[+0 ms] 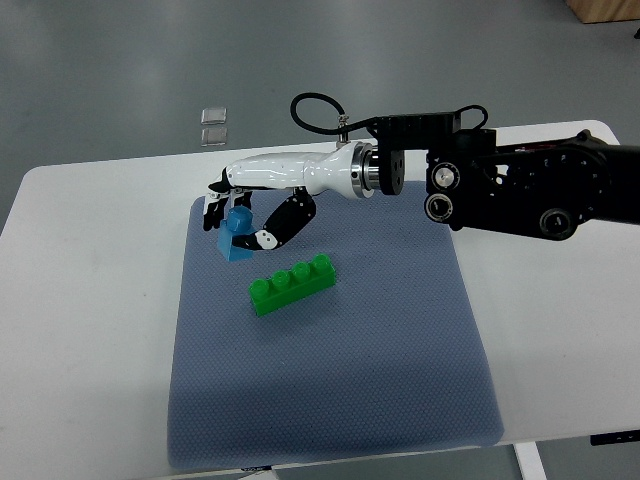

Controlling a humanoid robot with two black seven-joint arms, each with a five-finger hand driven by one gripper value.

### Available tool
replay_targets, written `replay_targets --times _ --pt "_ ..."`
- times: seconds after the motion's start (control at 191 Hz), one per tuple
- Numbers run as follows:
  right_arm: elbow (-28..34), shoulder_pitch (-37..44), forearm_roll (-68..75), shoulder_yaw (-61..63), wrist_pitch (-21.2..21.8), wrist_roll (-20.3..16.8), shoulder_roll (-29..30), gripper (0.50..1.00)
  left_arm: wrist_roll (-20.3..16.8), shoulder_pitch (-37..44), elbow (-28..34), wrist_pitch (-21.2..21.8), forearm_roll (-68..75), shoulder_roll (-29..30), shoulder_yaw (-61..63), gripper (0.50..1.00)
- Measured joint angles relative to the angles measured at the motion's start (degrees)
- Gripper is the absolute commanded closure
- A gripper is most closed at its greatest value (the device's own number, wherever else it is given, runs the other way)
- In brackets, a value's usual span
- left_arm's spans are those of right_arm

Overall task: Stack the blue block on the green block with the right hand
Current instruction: 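Carry the blue block with the right hand over the green block, then lower the blue block onto the green block's studs and press down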

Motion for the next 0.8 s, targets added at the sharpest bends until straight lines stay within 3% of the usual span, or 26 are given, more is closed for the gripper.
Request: replay_targets --times 0.799 --pt "-6.0 -7.5 -9.3 -2.3 -4.0 -0.7 1.2 0.922 0.0 0.1 -0.5 0.0 0.0 0.0 0.2 0.500"
